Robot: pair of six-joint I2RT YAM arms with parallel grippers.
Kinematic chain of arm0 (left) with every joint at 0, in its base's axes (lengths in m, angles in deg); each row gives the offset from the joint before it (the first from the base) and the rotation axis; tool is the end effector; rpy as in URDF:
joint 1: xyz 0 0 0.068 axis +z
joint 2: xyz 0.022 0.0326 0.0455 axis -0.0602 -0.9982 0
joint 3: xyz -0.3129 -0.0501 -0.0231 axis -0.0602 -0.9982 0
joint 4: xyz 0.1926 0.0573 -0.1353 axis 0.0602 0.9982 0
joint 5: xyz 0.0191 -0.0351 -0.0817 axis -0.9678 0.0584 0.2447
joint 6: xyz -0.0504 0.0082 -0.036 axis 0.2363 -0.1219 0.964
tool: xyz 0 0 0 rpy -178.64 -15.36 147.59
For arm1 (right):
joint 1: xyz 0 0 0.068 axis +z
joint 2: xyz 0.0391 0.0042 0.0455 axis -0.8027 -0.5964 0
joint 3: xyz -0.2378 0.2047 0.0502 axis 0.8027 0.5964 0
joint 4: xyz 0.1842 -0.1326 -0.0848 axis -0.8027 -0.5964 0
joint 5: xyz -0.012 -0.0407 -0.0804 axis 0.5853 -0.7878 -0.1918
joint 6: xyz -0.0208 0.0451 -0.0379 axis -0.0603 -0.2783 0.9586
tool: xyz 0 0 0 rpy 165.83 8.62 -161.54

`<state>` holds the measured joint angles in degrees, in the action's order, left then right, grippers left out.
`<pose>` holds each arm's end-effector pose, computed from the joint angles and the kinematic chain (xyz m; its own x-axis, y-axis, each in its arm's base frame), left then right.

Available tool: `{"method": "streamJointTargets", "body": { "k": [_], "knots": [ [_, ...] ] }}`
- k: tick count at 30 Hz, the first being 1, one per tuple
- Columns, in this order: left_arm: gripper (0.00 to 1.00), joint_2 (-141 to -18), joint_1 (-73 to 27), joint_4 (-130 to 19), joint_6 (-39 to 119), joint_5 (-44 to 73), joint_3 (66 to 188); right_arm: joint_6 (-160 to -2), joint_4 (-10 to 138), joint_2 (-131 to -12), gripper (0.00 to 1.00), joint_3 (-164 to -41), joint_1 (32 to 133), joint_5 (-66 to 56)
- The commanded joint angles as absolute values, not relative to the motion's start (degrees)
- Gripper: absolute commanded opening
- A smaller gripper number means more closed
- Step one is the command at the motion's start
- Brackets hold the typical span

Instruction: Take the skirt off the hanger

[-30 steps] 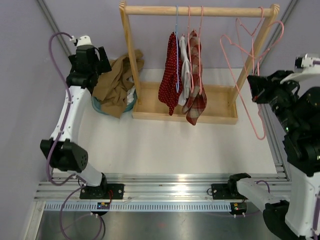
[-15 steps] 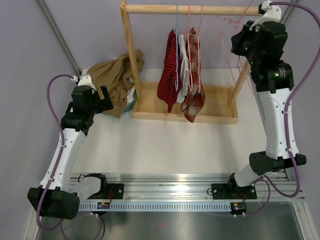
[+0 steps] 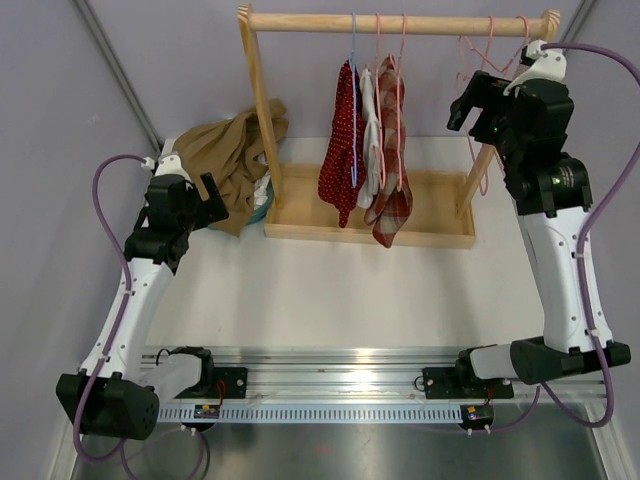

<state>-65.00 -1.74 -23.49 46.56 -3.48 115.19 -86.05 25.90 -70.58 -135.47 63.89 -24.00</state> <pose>0.1973 -0.0100 0.3812 -0.4615 -0.2730 -0.8441 -0.2125 0.9578 -0.1936 0.2503 0.0366 0.5573 -0.1682 0.1747 -0.9701 0.0523 0.9844 0.1682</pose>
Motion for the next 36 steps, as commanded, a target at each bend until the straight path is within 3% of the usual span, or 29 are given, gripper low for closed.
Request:
{"method": "streamJointTargets", "body": {
  "k": [1,9,24,27,31,33,36],
  "knots": [
    [0.99,-63.95,-1.91,-25.54,48.66,-2.89,116.02,-86.26,25.32,-66.79,1.00,-137.87,64.11,-25.74],
    [0.99,-66.67,-1.91,-22.28,47.96,1.25,117.96,-95.64,23.91,-73.11,1.00,-151.92,64.63,-0.70],
    [0.99,-65.79,-2.00,-22.20,47.87,0.54,117.44,-96.80,25.14,-86.65,0.91,-153.88,70.70,-2.45],
    [0.99,-65.62,-2.00,-22.20,47.87,0.37,117.52,-96.63,26.01,-87.36,0.85,-152.39,71.05,-3.50],
    [0.99,-65.62,-2.00,-22.11,47.87,0.28,117.52,-96.63,27.60,-87.27,0.68,-149.31,71.14,-4.82],
    [0.99,-65.71,-2.00,-22.11,47.87,0.46,117.52,-96.54,27.95,-87.44,0.54,-147.99,71.05,-5.43],
    [0.99,-65.79,-2.00,-22.02,47.88,0.54,117.52,-96.36,27.86,-87.62,0.46,-147.37,71.14,-5.78]
  ]
}}
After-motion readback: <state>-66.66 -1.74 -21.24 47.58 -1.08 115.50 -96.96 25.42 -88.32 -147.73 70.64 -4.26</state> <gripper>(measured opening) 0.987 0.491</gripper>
